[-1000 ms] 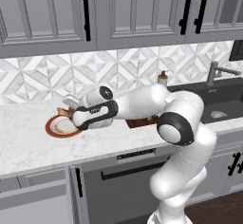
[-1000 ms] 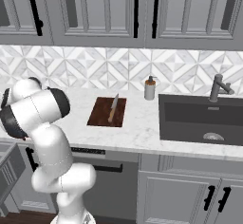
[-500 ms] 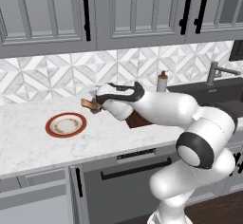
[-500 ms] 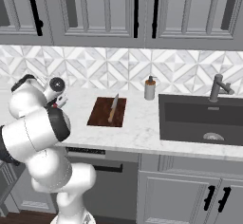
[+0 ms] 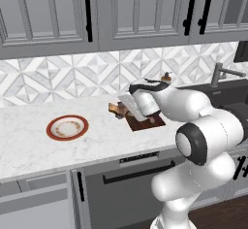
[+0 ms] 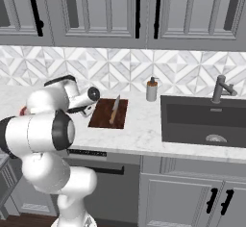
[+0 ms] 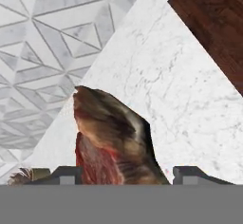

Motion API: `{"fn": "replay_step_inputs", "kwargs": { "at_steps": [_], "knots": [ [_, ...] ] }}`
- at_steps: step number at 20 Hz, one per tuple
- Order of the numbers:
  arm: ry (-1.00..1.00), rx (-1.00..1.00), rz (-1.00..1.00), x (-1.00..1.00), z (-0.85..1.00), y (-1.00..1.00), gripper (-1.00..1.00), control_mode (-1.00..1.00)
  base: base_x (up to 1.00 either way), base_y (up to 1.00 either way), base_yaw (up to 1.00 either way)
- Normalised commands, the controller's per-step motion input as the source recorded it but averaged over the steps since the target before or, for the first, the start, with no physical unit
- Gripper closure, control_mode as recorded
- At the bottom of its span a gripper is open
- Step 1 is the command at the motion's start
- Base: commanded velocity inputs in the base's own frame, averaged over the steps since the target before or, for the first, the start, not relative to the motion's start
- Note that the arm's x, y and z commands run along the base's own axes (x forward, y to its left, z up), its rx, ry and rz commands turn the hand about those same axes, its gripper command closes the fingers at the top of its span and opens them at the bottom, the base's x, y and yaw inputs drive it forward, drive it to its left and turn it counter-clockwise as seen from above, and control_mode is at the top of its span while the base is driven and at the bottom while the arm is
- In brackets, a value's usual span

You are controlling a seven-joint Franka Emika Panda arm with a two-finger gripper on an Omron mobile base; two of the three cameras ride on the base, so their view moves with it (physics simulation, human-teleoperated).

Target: Pick up the knife from the drawer and place it on the cutting board. Then place the meat from the plate to the cutting board.

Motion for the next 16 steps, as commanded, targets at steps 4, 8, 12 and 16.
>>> {"fn": "replay_step_inputs", "kwargs": {
  "at_steps": [4, 8, 12, 16],
  "knots": [
    [0.24, -0.05, 0.00, 0.61, 0.01, -1.00, 1.00, -1.00, 0.00, 0.00, 0.00],
    [0.08, -0.16, 0.00, 0.24, 0.14, -0.79, 1.00, -1.00, 0.00, 0.00, 0.00],
    [0.07, -0.10, 0.00, 0.24, 0.02, -0.39, 1.00, -1.00, 0.00, 0.00, 0.00],
    [0.12, 0.00, 0.00, 0.47, -0.22, -0.18, 1.00, -1.00, 0.00, 0.00, 0.00]
  ]
}}
